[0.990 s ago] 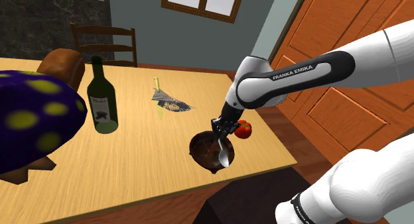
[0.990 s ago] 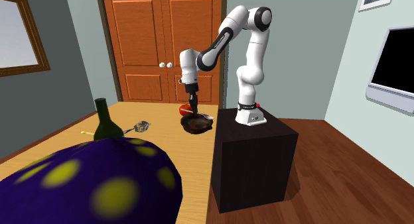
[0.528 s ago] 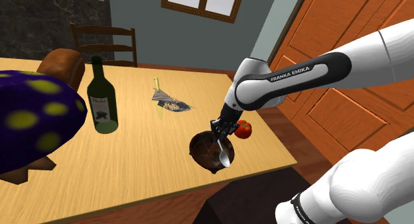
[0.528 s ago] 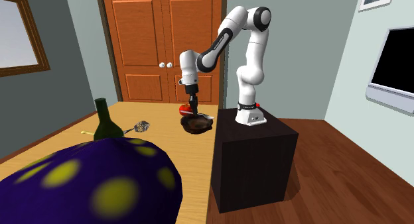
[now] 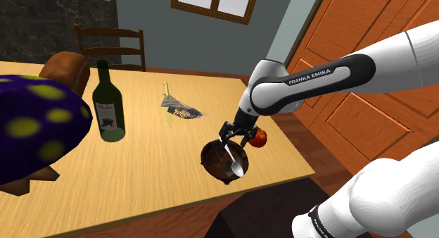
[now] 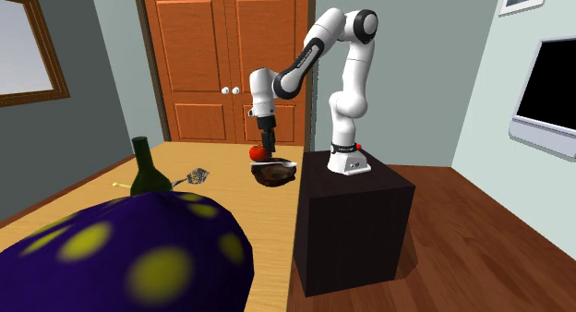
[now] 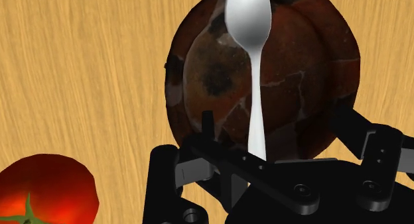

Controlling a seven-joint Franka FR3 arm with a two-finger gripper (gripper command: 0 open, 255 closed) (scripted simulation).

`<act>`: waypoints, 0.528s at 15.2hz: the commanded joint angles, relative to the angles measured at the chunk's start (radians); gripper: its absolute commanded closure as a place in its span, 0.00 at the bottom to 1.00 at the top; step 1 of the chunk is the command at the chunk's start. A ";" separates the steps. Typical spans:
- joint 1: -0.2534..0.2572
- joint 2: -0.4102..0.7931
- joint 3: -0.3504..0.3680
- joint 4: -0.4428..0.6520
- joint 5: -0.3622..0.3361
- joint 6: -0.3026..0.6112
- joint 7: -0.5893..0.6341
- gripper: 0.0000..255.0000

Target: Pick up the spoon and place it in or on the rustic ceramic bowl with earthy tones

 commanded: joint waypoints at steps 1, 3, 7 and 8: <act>-0.007 -0.039 -0.009 0.021 -0.012 -0.062 0.006 0.00; -0.015 -0.079 -0.020 0.050 -0.026 -0.132 0.011 0.00; -0.015 -0.079 -0.020 0.050 -0.026 -0.132 0.011 0.00; -0.015 -0.079 -0.020 0.050 -0.026 -0.132 0.011 0.00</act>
